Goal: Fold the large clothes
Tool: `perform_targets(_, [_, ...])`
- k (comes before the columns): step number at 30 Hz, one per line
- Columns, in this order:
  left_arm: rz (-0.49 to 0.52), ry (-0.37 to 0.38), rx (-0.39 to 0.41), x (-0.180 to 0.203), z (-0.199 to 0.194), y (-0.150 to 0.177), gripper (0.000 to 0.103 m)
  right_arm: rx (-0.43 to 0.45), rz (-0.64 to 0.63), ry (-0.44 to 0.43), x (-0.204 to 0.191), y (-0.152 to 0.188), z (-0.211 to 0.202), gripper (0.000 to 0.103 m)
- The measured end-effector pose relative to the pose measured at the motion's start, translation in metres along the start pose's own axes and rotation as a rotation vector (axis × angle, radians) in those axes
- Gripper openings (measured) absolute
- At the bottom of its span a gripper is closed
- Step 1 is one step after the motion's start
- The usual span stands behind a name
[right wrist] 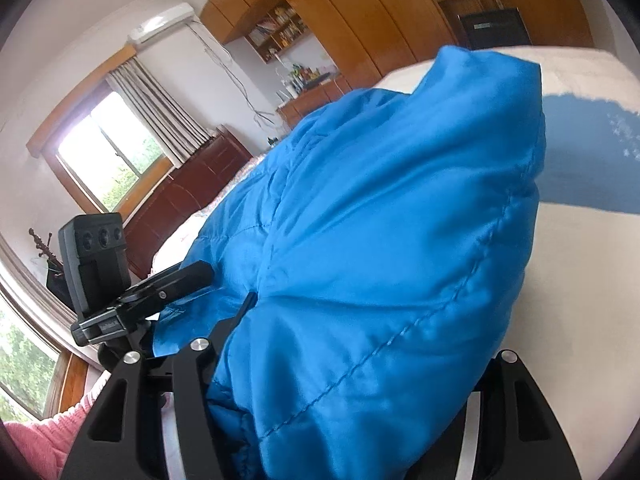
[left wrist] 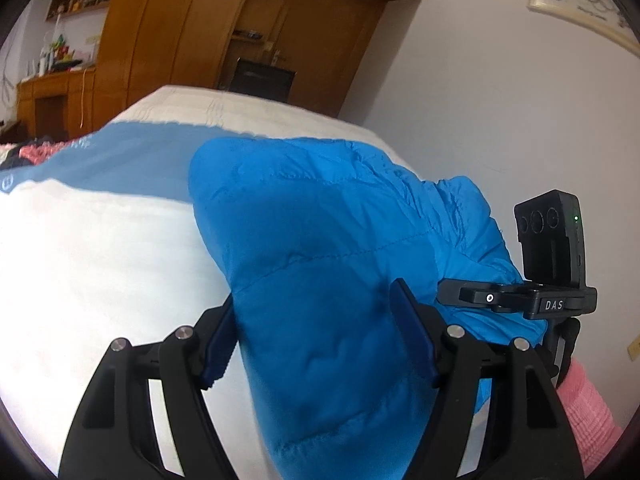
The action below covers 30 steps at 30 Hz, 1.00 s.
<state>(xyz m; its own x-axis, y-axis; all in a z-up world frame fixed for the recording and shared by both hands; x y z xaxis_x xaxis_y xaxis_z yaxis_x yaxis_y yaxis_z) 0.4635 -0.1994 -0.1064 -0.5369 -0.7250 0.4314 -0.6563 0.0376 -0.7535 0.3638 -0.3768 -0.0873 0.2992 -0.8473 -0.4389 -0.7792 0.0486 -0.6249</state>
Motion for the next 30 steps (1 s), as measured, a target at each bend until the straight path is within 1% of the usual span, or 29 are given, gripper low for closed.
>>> perform_targets(3, [-0.016, -0.021, -0.032, -0.016, 0.013, 0.005, 0.070, -0.031, 0.032, -0.005, 0.012, 0.008, 0.013, 0.063])
perform_targets(4, [0.002, -0.037, -0.042, -0.019, 0.016, 0.008, 0.070, -0.038, 0.053, -0.018, 0.017, 0.010, 0.015, 0.065])
perform_targets(5, [0.017, -0.049, -0.055, -0.020, 0.018, 0.011, 0.071, -0.044, 0.072, -0.028, 0.021, 0.005, 0.019, 0.066])
perform_targets(7, [0.032, -0.068, -0.067, -0.022, 0.024, 0.013, 0.073, -0.060, 0.109, -0.039, 0.031, 0.011, 0.024, 0.073])
perform_targets(10, [0.037, -0.082, -0.071, -0.026, 0.025, 0.010, 0.075, -0.072, 0.139, -0.042, 0.039, 0.017, 0.020, 0.078])
perform_targets(13, [0.014, -0.085, -0.080, -0.030, 0.020, 0.009, 0.077, -0.069, 0.139, -0.017, 0.040, 0.016, 0.016, 0.081])
perform_targets(14, [0.010, -0.089, -0.081, -0.037, 0.025, 0.003, 0.077, -0.066, 0.138, -0.004, 0.040, 0.016, 0.012, 0.082])
perform_targets(15, [0.011, -0.095, -0.081, -0.035, 0.020, 0.004, 0.078, -0.062, 0.140, 0.002, 0.039, 0.018, 0.009, 0.084])
perform_targets(18, [0.038, -0.122, -0.076, -0.029, 0.008, 0.009, 0.082, -0.048, 0.126, 0.037, 0.040, 0.025, -0.009, 0.084])
perform_targets(21, [0.053, -0.136, -0.080, -0.023, -0.001, 0.017, 0.083, -0.029, 0.105, 0.073, 0.038, 0.034, -0.026, 0.084])
perform_targets(24, [0.052, -0.147, -0.080, -0.021, -0.006, 0.024, 0.083, -0.015, 0.099, 0.085, 0.036, 0.045, -0.039, 0.084])
perform_targets(25, [0.050, -0.152, -0.082, -0.022, -0.006, 0.027, 0.083, -0.012, 0.093, 0.106, 0.037, 0.050, -0.042, 0.084])
perform_targets(27, [0.040, -0.158, -0.089, -0.024, -0.005, 0.032, 0.084, -0.008, 0.078, 0.154, 0.037, 0.058, -0.043, 0.084])
perform_targets(30, [0.002, -0.150, -0.108, -0.030, 0.002, 0.042, 0.085, -0.045, 0.122, 0.176, 0.046, 0.067, -0.034, 0.084])
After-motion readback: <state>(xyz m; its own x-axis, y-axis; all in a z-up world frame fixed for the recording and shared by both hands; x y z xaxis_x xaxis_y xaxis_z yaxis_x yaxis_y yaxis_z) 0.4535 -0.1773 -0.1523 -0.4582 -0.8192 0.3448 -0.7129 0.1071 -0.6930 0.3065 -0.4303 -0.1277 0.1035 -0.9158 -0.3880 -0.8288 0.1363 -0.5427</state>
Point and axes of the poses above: each gripper's, at about its wrist camera, not at the fingertips, and z roughly the way its jaws point, x to its right, y to its underside, the point moved 10 cm from there along z, roughly the way its jaws point, and after that the axes turned 10 degrees about y, right-handed, at the moved point
